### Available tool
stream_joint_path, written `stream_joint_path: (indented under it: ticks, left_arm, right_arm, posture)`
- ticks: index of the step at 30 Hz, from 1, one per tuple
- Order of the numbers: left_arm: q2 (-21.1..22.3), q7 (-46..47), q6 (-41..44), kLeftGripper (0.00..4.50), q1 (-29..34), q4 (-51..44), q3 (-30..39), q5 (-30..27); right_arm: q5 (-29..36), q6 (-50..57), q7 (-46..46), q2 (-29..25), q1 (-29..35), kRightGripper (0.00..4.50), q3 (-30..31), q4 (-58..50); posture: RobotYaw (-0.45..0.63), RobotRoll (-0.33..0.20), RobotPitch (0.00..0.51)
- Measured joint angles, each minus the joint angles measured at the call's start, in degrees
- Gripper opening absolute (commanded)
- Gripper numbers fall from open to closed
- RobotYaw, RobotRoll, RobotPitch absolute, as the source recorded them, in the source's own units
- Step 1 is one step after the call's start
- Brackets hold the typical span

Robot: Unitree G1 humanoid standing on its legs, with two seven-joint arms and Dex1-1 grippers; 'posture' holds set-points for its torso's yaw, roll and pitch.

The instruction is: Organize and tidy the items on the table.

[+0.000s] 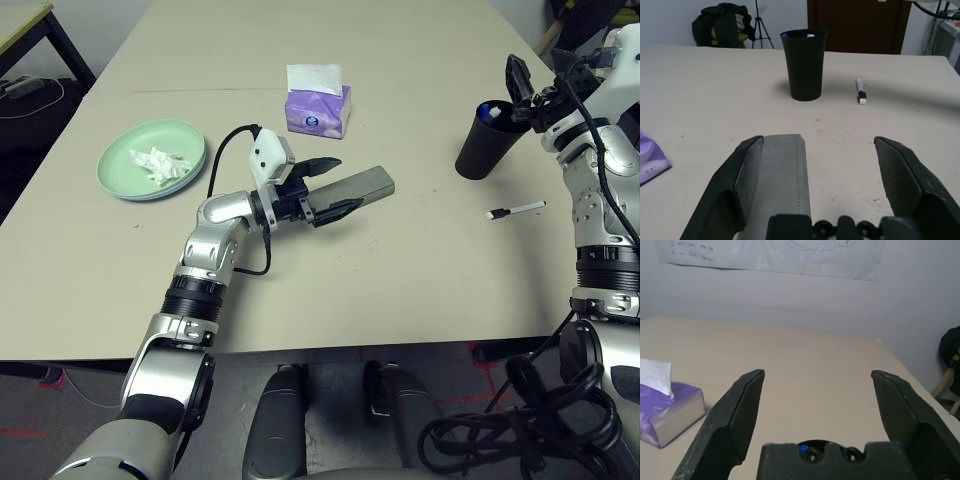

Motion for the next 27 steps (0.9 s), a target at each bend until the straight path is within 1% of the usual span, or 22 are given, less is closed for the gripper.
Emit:
stream_joint_path:
  ticks: [2,4,6,7,8,9,11,12,15,17,21,25,27]
  left_arm:
    - [0.0,0.0,0.0,4.50,0.0,0.0,0.0,0.0]
    - [0.0,0.0,0.0,4.50,0.0,0.0,0.1,0.0]
    - [0.1,0.0,0.0,4.50,0.0,0.0,0.1,0.0]
    - [0.1,0.0,0.0,4.50,0.0,0.0,0.1,0.0]
    - [0.2,0.0,0.0,4.50,0.0,0.0,0.1,0.0]
    - [0.3,0.0,0.0,4.50,0.0,0.0,0.1,0.0]
    - [0.7,0.0,0.1,4.50,0.0,0.0,0.2,0.0]
    - [0.9,0.0,0.1,4.50,0.0,-0.1,0.3,0.0]
    - [0.9,0.1,0.3,4.50,0.1,-0.5,0.2,0.0]
    - [0.9,0.6,0.7,4.50,0.7,-1.5,0.2,0.0]
    - [0.9,1.4,1.3,4.50,2.3,-3.6,0.2,-0.1]
    - [0.8,2.4,2.1,4.50,3.3,-5.2,0.3,-0.1]
    - [0.7,2.9,2.5,4.50,3.5,-5.5,0.3,-0.2]
  right_arm:
    - [0.3,0.0,1.5,0.0,0.0,4.47,0.0,0.0]
    - [3.2,0.1,6.1,0.0,0.0,4.47,-0.2,0.0]
    - [7.2,0.9,14.6,-1.0,0.1,4.47,0.2,-0.2]
    - [9.0,1.2,21.5,-3.3,0.5,4.47,1.5,-0.3]
    - [9.5,1.2,26.2,-5.2,1.0,4.47,2.5,-0.3]
    - [9.5,0.8,32.4,-8.2,1.9,4.47,4.5,-0.3]
    - [7.7,-1.4,45.2,-14.4,3.3,4.47,9.9,0.7]
    - [6.6,-2.4,50.1,-16.4,3.6,4.47,11.8,2.1]
    - [3.3,-5.1,58.6,-19.8,3.1,4.47,16.2,6.9]
    - [-0.1,-7.3,64.1,-22.0,0.9,4.47,19.6,11.7]
    - [-5.8,-14.3,70.1,-23.2,-3.5,4.47,23.2,18.3]
    - [-13.4,-26.9,73.7,-23.6,-7.3,4.47,28.2,26.3]
    - [-16.0,-31.0,74.4,-23.6,-9.1,4.47,29.7,29.5]
  posture:
    - [0.06,0.000,0.149]
    - [0.06,0.000,0.152]
    - [0.07,0.000,0.155]
    - [0.07,0.000,0.158]
    - [0.07,0.000,0.160]
    - [0.07,0.000,0.162]
    - [0.08,0.000,0.167]
    - [0.08,0.000,0.172]
    - [0.09,0.000,0.187]
    - [0.10,0.000,0.195]
    - [0.10,0.000,0.219]
    - [0.10,0.000,0.242]
    - [0.10,0.000,0.257]
